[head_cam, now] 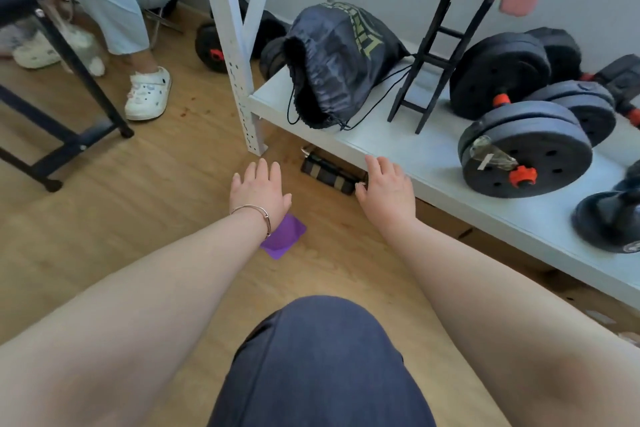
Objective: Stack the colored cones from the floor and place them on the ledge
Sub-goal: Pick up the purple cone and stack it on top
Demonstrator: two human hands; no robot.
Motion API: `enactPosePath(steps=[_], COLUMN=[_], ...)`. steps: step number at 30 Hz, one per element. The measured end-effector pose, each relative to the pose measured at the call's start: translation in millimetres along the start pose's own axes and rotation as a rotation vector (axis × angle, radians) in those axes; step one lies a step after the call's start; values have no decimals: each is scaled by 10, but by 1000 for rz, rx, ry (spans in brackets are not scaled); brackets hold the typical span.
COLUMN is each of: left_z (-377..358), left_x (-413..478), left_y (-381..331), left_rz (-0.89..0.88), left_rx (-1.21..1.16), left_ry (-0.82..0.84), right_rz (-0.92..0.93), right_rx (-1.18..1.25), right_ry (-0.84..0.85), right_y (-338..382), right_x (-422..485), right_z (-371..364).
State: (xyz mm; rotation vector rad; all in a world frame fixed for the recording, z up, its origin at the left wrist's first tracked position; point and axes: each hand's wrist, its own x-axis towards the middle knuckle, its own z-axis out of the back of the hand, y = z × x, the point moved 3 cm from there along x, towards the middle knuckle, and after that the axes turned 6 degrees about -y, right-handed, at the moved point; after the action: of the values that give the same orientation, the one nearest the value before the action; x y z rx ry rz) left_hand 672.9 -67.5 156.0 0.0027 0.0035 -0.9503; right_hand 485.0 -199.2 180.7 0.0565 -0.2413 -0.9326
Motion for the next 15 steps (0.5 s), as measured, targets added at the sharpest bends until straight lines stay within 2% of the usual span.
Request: enactPosePath(steps=[6,15], left_z=[-357,-1177], left_x=[60,131], left_y=[553,991], left_rz=[26,52], left_rx=[4,51], left_ry=[-18,142], right_rz=[65,125], right_rx=[17,-7], right_ry=[72,245], right_y=[286,538], right_x=[193,224], right_z=[-399,-1209])
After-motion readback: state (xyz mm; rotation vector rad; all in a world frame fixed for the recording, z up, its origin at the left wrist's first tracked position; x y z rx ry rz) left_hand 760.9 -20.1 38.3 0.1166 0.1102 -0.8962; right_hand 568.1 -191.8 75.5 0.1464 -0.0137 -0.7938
